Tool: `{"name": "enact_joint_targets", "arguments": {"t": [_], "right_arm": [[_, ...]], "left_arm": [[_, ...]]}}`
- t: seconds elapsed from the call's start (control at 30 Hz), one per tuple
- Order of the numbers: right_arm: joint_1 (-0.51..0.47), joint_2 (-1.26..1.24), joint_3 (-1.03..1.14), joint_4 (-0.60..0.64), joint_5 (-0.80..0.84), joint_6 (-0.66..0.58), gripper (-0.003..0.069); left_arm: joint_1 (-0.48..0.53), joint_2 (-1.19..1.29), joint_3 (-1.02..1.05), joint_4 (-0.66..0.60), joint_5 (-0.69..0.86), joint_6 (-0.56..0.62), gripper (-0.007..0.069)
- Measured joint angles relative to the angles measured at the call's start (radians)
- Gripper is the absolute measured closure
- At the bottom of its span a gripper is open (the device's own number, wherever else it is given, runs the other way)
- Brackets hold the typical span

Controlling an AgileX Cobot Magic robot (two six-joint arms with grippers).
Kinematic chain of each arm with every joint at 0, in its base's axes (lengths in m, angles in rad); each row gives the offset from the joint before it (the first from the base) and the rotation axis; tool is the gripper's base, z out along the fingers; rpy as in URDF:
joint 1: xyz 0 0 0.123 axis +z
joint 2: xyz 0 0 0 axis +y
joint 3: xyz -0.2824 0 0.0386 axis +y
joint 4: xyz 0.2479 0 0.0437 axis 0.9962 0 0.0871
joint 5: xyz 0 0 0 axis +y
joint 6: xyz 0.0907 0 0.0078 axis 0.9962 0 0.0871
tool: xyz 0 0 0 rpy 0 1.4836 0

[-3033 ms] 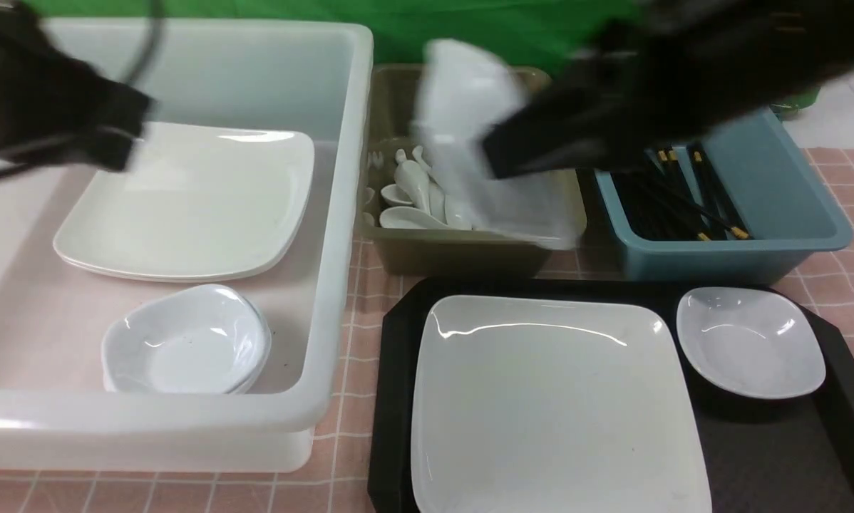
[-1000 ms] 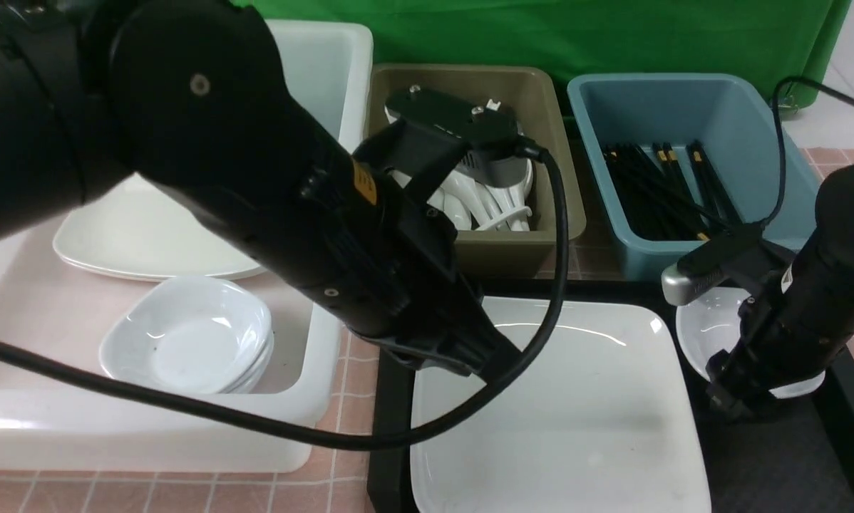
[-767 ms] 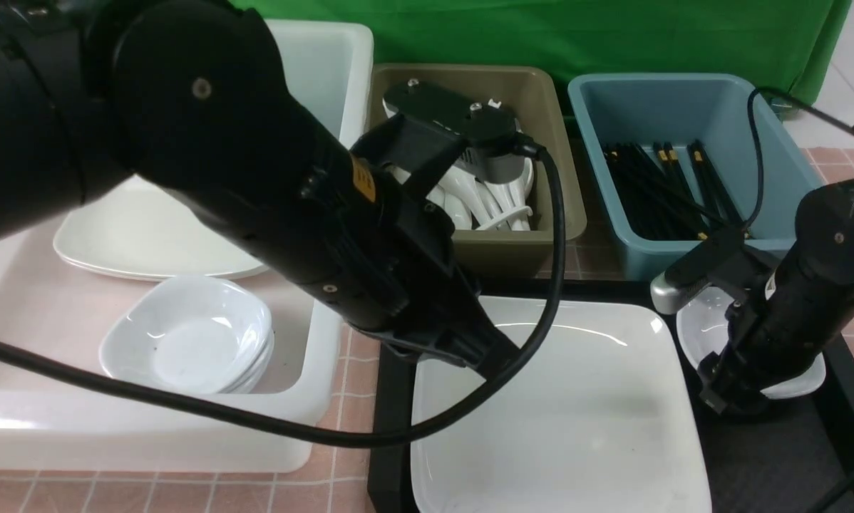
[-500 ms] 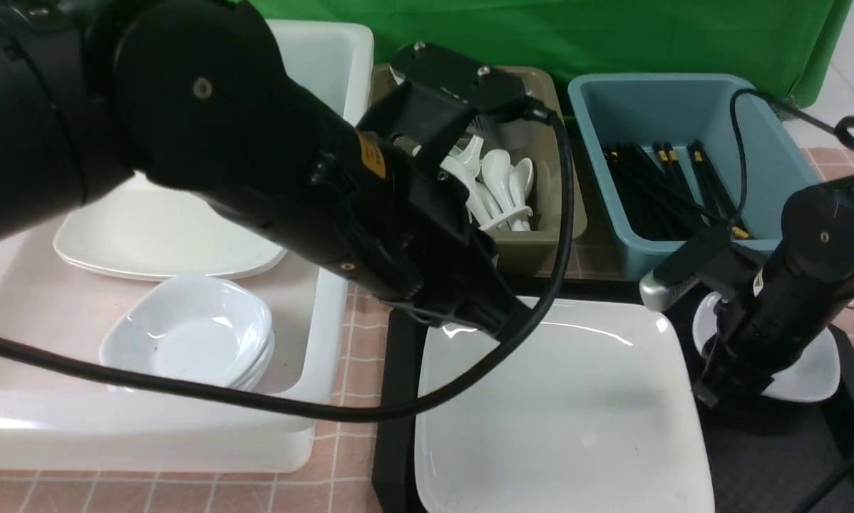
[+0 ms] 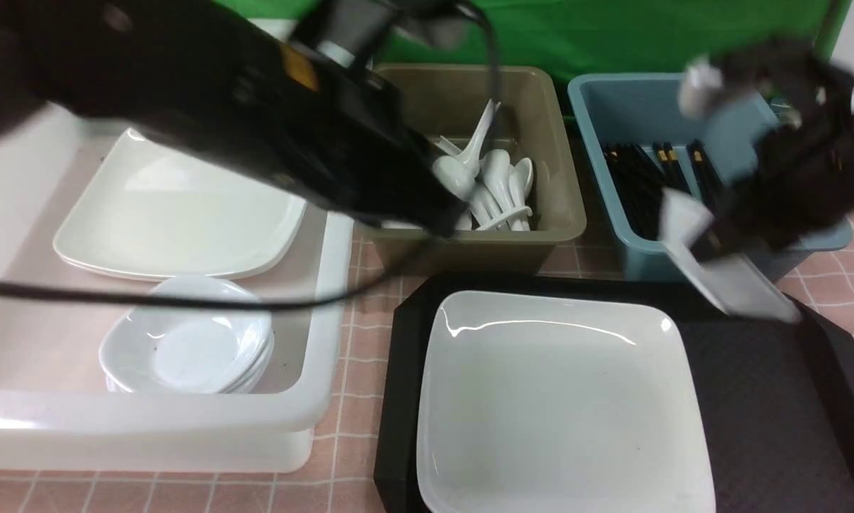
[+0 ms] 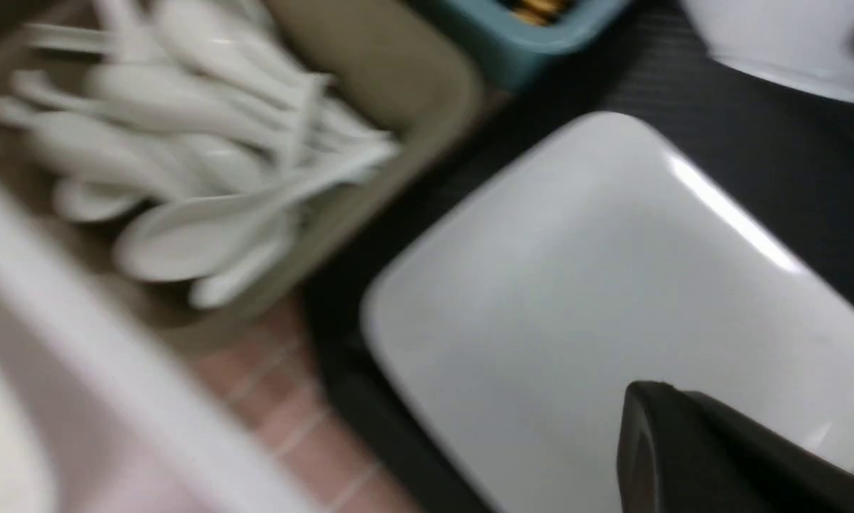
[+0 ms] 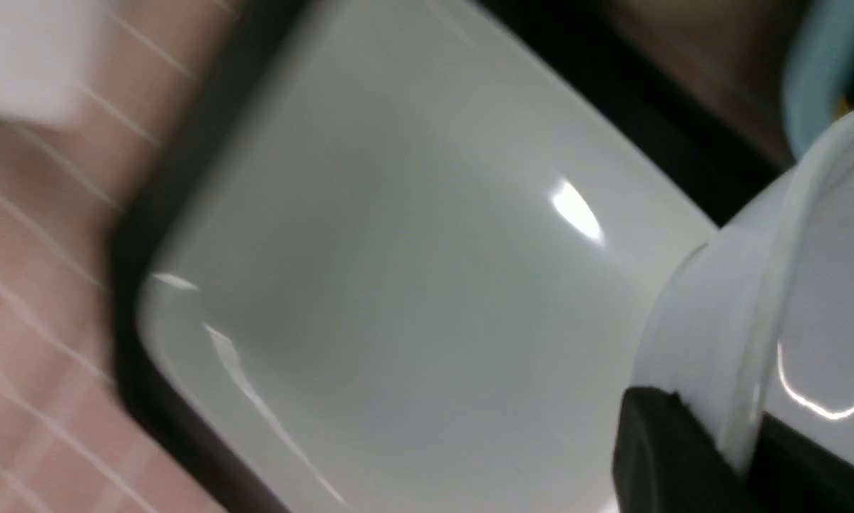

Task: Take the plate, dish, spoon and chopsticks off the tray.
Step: Use the right arm to put the small plate into the large storage box on the left

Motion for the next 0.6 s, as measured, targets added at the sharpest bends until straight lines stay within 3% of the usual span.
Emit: {"name": "enact_joint_targets", "arguments": {"t": [0.13, 0.3, 0.4, 0.6], "right_arm": [[0.185, 0.036, -0.155, 0.126, -0.039, -0.032, 0.0582], [0.411, 0.223, -0.335, 0.143, -0.154, -0.033, 0.0582], [0.499, 0.379, -0.449, 0.141, -0.217, -0.035, 0.0582], [0.560, 0.603, -0.624, 0.130, -0.250, -0.035, 0.0582]], "left_arm": [[0.197, -0.072, -0.002, 0.026, 0.106, 0.003, 0.0627], [0.481, -0.194, 0.074, 0.021, 0.166, -0.022, 0.0627], [0.624, -0.277, 0.149, 0.016, 0.164, -0.043, 0.0627], [0.729, -0.363, 0.230, -0.017, 0.167, -0.047, 0.0625]]}}
